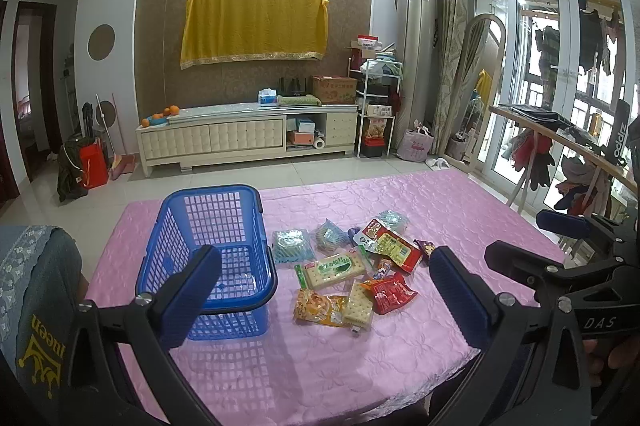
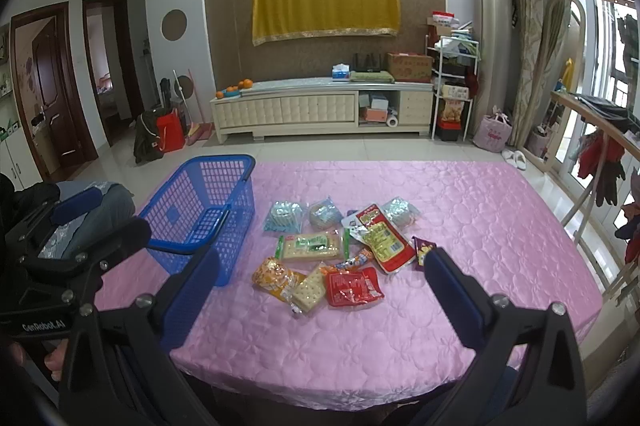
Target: Organize snacks
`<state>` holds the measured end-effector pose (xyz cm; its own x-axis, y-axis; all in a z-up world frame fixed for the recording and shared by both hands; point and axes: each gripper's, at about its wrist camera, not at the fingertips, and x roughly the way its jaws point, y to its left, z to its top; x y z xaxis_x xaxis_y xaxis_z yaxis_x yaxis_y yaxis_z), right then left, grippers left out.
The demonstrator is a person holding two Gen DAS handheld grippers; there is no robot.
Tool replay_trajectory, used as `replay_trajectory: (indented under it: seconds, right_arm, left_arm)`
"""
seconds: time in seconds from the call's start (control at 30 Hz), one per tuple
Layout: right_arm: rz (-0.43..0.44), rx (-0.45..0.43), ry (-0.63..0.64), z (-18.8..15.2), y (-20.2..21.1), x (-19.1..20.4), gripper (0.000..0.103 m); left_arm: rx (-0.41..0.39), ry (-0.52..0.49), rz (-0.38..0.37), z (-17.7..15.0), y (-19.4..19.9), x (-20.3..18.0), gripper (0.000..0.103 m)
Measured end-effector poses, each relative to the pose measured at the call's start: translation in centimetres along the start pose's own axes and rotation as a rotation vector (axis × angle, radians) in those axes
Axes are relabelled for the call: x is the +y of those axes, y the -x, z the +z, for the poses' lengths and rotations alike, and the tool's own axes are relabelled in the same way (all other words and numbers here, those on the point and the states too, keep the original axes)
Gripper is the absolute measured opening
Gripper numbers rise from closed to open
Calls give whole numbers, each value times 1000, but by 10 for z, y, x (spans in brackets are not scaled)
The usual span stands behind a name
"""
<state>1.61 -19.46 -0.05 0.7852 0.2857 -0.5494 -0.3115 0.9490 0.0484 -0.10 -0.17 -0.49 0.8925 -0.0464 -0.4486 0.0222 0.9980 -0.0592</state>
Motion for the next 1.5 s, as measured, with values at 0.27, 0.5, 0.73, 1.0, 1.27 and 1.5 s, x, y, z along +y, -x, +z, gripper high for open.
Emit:
replay_trajectory:
  seconds: [0.27, 0.5, 0.73, 1.0, 1.27, 1.5]
  right_arm:
    - [5, 6, -2, -2, 0, 2, 103]
    - [6, 5, -1, -2, 0, 2, 103]
    - [8, -6, 17, 0, 0, 1, 103]
    - [7, -21, 44, 15, -7, -15, 103]
    - [35, 24, 50, 39, -33, -43, 103]
    - [70, 109, 28, 60, -69, -72, 103]
  left_arm:
    - [0, 0, 0, -1, 0, 0, 103]
    - [-2, -1, -3, -3, 0, -1, 103]
    - [-4, -18, -2, 2, 0, -6, 103]
    - [41, -47, -18, 20, -19, -16, 103]
    - [99, -78, -27, 40, -50, -31, 103]
    - [210, -59, -62, 62, -94, -42, 103]
